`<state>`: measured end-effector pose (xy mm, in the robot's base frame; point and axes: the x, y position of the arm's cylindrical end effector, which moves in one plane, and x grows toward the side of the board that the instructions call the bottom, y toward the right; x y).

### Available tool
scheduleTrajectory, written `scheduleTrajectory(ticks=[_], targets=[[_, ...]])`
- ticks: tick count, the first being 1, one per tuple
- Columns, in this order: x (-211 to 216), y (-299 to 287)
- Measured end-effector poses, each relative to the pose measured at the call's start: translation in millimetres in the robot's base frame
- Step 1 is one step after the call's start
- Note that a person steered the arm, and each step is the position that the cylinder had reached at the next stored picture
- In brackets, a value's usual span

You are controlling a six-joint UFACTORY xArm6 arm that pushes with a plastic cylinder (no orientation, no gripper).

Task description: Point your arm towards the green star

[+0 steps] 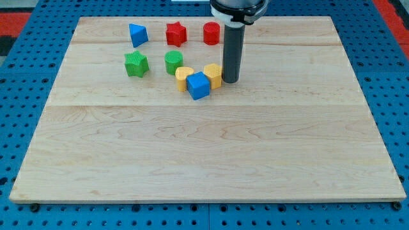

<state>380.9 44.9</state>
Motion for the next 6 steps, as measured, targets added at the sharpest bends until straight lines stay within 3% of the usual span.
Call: scheduleTrajectory(ticks=[2,3,4,6], targets=[[-0.2,0.5],[-35.1,16.2],[-79.7,-7.4],[-87.2,-125.4]])
